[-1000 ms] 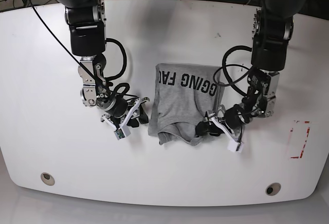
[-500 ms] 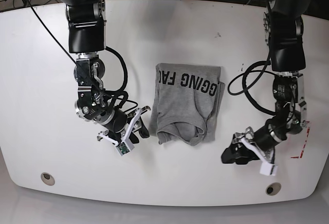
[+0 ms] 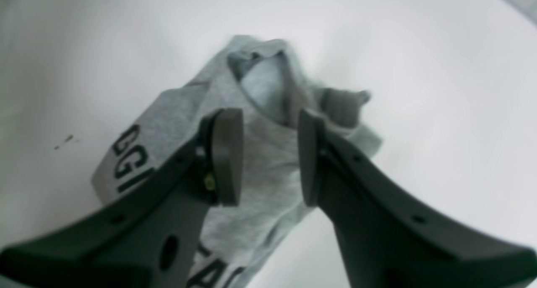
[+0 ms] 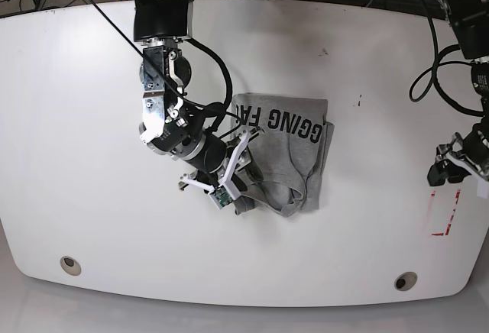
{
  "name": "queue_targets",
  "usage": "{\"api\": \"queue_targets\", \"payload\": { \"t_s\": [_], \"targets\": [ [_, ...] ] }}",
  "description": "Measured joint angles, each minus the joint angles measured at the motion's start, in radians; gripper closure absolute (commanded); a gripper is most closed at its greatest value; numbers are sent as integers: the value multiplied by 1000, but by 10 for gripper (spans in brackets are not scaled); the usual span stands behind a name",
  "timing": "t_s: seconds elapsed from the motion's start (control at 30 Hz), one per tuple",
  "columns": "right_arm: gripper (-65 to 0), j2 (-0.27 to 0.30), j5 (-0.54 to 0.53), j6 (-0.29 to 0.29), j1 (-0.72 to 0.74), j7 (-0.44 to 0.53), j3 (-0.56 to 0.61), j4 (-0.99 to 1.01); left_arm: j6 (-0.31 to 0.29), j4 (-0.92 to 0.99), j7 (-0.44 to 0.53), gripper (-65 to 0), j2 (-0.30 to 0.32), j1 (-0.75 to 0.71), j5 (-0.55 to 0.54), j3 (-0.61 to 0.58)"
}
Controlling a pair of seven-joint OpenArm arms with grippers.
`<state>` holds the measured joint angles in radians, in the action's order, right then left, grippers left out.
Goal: Fold the T-shirt properly
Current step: 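Lower both grippers onto the bundle's lettered edge and grasp it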
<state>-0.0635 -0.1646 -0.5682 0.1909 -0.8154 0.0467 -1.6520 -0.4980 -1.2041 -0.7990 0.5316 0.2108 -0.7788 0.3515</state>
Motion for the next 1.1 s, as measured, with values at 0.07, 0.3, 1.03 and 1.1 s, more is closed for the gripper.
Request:
{"api": "queue_targets", "payload": {
  "t_s": [0.07,0.3,1.03,1.1],
  "targets": [
    [-203,-18,3,0,-11,-2,2,6,-2,0,2,-349,13,-27,-1,21],
    [-203,-42,2,2,-27,45,103,109,-8,-1,2,-347,40,-99,-1,35],
    [-208,97,3,97,-29,59,128,71,3,-301,-28,-351,-250,-95,17,-267],
    [-208,101,0,94,-37,56,132,72,0,-288,-35,-351,-276,-66,29,-308]
  ]
}}
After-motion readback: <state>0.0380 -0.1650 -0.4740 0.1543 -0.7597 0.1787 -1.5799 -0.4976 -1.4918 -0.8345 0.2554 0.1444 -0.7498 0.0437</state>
